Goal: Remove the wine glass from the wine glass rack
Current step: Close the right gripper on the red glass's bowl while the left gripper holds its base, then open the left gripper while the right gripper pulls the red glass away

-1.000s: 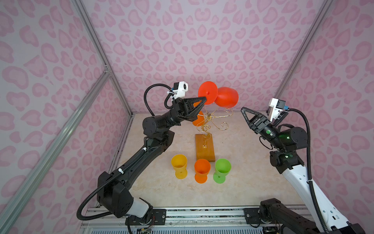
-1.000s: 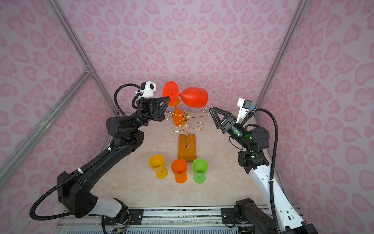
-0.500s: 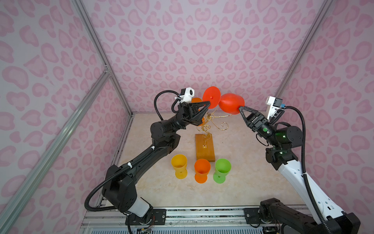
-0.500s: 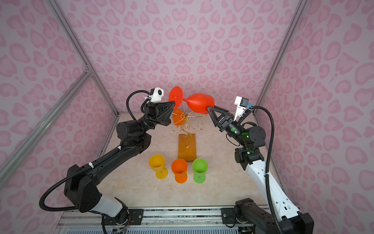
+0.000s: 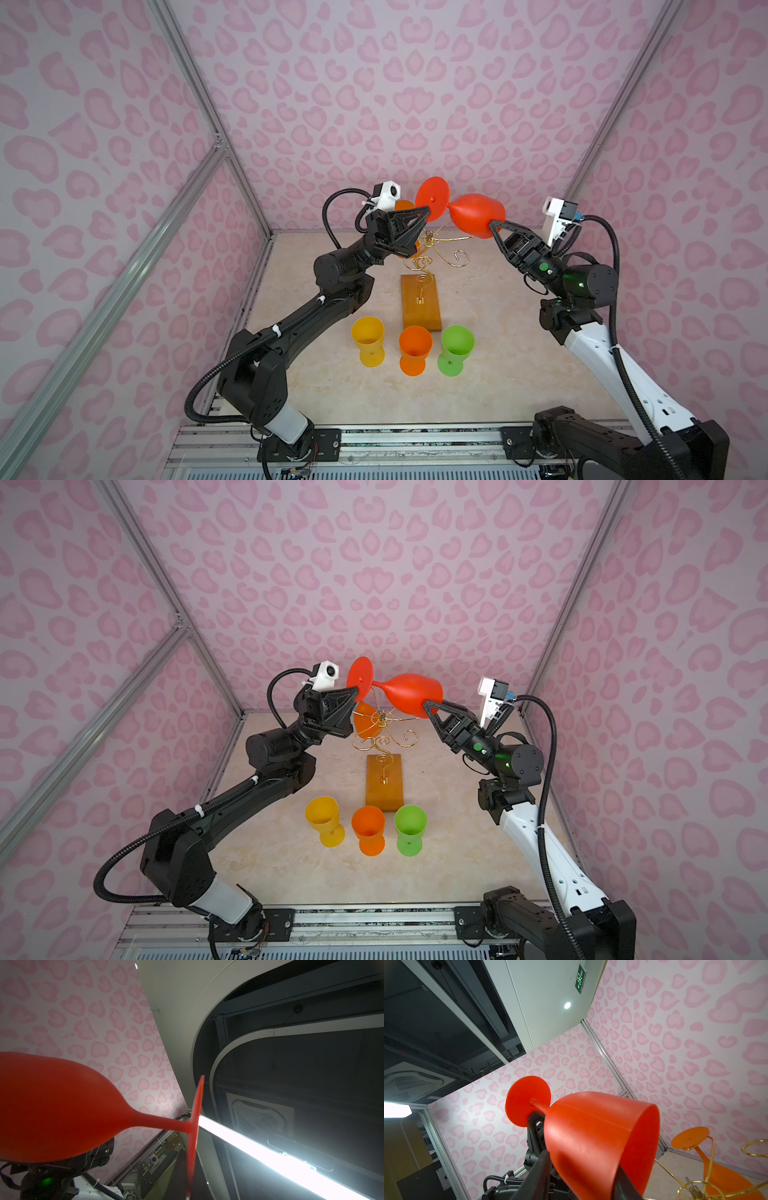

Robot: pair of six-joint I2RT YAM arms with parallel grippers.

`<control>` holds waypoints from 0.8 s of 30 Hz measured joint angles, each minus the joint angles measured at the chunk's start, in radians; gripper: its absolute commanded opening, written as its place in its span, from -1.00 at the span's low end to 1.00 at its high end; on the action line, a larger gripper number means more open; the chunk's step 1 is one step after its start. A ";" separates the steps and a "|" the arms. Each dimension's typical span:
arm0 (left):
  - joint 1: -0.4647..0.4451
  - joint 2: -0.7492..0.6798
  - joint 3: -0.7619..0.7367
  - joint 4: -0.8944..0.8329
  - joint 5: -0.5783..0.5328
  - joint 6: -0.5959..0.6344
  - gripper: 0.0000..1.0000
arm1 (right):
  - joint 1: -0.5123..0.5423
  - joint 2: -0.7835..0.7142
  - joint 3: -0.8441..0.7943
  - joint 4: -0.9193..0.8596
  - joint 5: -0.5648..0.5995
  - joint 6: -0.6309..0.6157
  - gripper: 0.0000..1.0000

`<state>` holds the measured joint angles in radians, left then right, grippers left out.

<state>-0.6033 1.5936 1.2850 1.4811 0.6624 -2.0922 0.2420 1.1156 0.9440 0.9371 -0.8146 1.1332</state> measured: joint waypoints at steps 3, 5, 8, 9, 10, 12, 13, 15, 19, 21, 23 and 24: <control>0.000 0.009 0.002 0.027 -0.003 -0.001 -0.95 | 0.000 -0.002 -0.003 0.019 -0.021 0.001 -0.23; 0.000 0.013 0.003 0.040 -0.006 -0.001 -0.95 | 0.000 -0.003 -0.007 0.034 -0.033 0.002 -0.26; -0.001 0.019 0.007 0.059 -0.008 -0.001 -0.94 | 0.000 -0.013 -0.015 0.045 -0.046 0.003 -0.33; -0.001 0.021 0.007 0.063 -0.008 -0.001 -0.95 | 0.000 -0.017 -0.019 0.046 -0.050 0.000 -0.37; -0.001 0.023 0.009 0.064 -0.008 -0.001 -0.94 | 0.000 -0.021 -0.022 0.046 -0.051 -0.001 -0.41; -0.001 0.026 0.014 0.066 -0.007 -0.001 -0.92 | 0.000 -0.026 -0.027 0.047 -0.052 -0.002 -0.49; -0.001 0.027 0.016 0.067 -0.008 -0.001 -0.91 | 0.000 -0.027 -0.030 0.053 -0.054 -0.004 -0.53; 0.000 0.032 0.020 0.070 -0.015 -0.001 -0.87 | 0.000 -0.033 -0.037 0.072 -0.058 -0.004 -0.61; 0.000 0.042 0.022 0.086 -0.039 -0.001 -0.76 | 0.000 -0.039 -0.046 0.130 -0.069 -0.003 -0.82; 0.000 0.048 0.022 0.085 -0.059 -0.001 -0.66 | 0.000 -0.043 -0.053 0.170 -0.077 0.000 -0.91; 0.001 0.055 0.022 0.082 -0.071 -0.001 -0.56 | 0.002 -0.047 -0.056 0.208 -0.084 0.009 -1.00; 0.001 0.058 0.022 0.083 -0.076 -0.001 -0.51 | 0.004 -0.048 -0.056 0.222 -0.085 0.009 -1.00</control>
<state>-0.6022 1.6520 1.3067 1.5639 0.5869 -2.0930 0.2462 1.0679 0.8879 1.1591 -0.8997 1.1419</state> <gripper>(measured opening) 0.208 0.052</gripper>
